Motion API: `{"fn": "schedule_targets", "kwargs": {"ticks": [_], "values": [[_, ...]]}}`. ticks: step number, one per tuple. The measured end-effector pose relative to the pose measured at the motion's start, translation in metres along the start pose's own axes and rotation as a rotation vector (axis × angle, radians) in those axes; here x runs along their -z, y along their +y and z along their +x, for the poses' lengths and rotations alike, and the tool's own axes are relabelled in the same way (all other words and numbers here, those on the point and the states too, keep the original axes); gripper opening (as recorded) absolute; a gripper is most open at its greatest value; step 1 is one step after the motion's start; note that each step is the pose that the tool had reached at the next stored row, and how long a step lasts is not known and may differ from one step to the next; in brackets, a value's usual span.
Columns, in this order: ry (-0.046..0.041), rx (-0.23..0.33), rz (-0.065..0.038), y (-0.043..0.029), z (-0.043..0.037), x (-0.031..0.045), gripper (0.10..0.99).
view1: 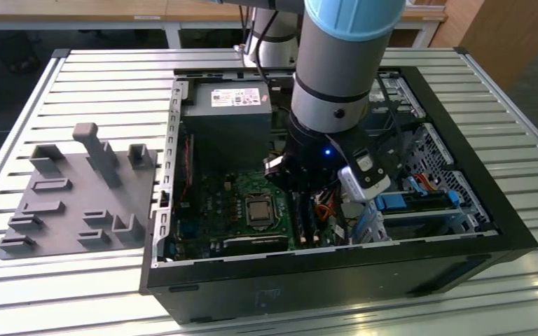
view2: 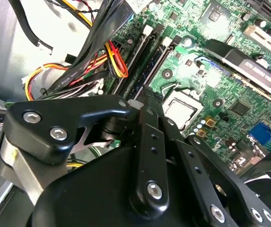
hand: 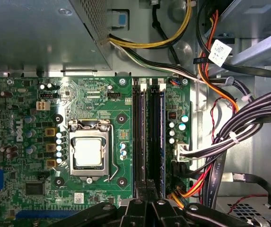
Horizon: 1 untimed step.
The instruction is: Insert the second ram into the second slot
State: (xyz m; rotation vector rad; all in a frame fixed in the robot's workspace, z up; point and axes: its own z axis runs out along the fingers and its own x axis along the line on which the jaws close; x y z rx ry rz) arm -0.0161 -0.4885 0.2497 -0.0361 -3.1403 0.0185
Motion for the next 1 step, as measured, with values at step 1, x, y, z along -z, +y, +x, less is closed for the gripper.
{"fn": "schedule_targets", "kwargs": {"ticks": [1], "values": [[0.0,0.0,0.0,0.0,0.0,0.0,0.106]]}}
